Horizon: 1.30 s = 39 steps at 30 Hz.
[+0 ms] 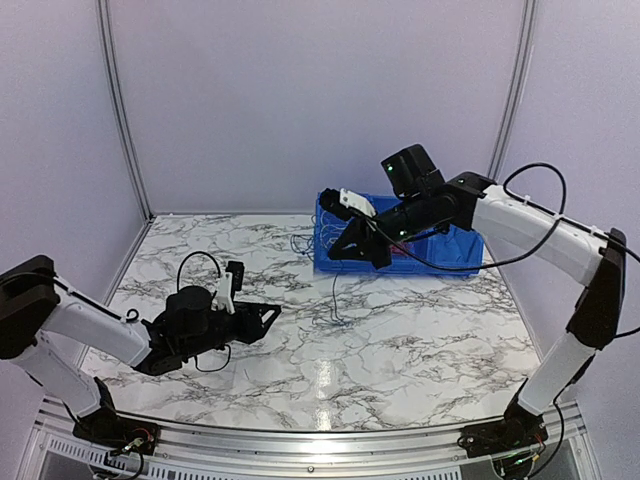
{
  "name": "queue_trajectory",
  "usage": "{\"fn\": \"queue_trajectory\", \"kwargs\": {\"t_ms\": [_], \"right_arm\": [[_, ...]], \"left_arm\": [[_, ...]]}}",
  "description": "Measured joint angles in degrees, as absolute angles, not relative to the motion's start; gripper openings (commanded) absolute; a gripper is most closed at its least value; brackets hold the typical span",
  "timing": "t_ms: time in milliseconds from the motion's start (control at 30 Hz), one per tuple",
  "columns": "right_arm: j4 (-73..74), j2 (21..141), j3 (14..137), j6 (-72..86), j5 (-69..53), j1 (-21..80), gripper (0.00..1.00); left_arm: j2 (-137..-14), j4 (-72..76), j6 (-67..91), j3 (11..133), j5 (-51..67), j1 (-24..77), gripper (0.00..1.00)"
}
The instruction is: Untangle the cables
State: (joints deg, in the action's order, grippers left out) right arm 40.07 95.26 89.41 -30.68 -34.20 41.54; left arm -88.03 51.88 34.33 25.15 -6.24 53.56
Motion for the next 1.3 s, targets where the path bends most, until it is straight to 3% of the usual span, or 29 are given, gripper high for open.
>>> {"fn": "queue_trajectory", "kwargs": {"t_ms": [233,433,633,800,933,967,1100,1300], "right_arm": [[36.6,91.7,83.5,-31.1,-35.2,41.5,0.0],[35.3,91.9,77.7,-31.1,-35.2,41.7,0.0],[32.8,88.7,73.6,-32.0,-34.4,42.6,0.0],[31.2,85.2,70.5,-33.6,-33.3,43.3,0.0],[30.3,83.1,68.0,-35.0,-32.2,43.6,0.0],[30.1,82.7,67.3,-35.4,-32.0,43.7,0.04],[29.5,81.6,64.5,-36.0,-31.8,43.9,0.4],[27.5,81.2,62.3,-31.8,-34.3,40.6,0.59]], "left_arm": [[-77.1,54.3,32.1,23.3,-5.3,55.1,0.61],[-79.9,55.7,41.8,27.4,-1.3,55.0,0.6],[-88.1,57.1,52.8,33.4,4.8,54.6,0.47],[-93.5,57.6,58.3,38.3,10.1,54.2,0.31],[-96.3,58.7,60.9,40.9,12.6,53.9,0.07],[-96.6,59.2,61.2,41.0,12.9,53.8,0.03],[-97.1,61.5,60.7,40.9,13.5,53.6,0.0],[-96.6,65.3,55.2,38.8,14.0,53.6,0.0]]}}
